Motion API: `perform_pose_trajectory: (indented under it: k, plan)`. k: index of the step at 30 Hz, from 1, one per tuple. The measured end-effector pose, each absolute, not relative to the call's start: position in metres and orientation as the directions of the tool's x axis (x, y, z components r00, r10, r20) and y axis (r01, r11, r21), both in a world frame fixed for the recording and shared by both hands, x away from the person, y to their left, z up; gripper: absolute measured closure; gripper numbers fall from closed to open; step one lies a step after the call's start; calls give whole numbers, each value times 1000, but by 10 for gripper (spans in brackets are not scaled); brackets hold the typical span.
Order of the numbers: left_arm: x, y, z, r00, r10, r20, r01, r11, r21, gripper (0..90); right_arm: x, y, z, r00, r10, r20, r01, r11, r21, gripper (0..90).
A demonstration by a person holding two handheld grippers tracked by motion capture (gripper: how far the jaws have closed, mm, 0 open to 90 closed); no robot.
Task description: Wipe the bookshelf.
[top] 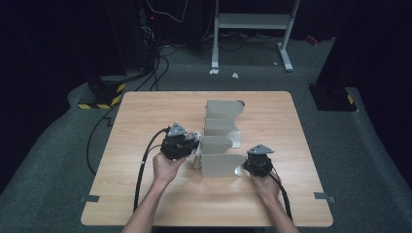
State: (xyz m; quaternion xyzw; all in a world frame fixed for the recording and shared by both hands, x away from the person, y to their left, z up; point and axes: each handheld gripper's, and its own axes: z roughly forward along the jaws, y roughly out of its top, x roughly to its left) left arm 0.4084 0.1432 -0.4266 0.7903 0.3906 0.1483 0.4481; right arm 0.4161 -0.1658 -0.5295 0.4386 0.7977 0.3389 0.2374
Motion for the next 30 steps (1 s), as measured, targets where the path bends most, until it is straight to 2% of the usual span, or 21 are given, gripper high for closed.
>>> perform_pose_trajectory:
  k: [8, 18, 22, 30]
  plan:
    - [390, 149, -403, 671, 736, -88, 430, -290, 855, 807, 416, -166, -529, -503, 861, -83, 538, 387, 749, 663]
    - [408, 129, -439, 651, 752, -104, 511, -333, 793, 807, 416, -166, -529, -498, 863, -82, 541, 384, 748, 643]
    - [408, 129, -441, 651, 750, -116, 516, -326, 792, 807, 416, -166, -529, -494, 866, -81, 544, 380, 748, 634]
    - [383, 144, -414, 675, 728, -121, 461, -288, 840, 806, 416, -166, -529, -494, 865, -87, 541, 384, 748, 633]
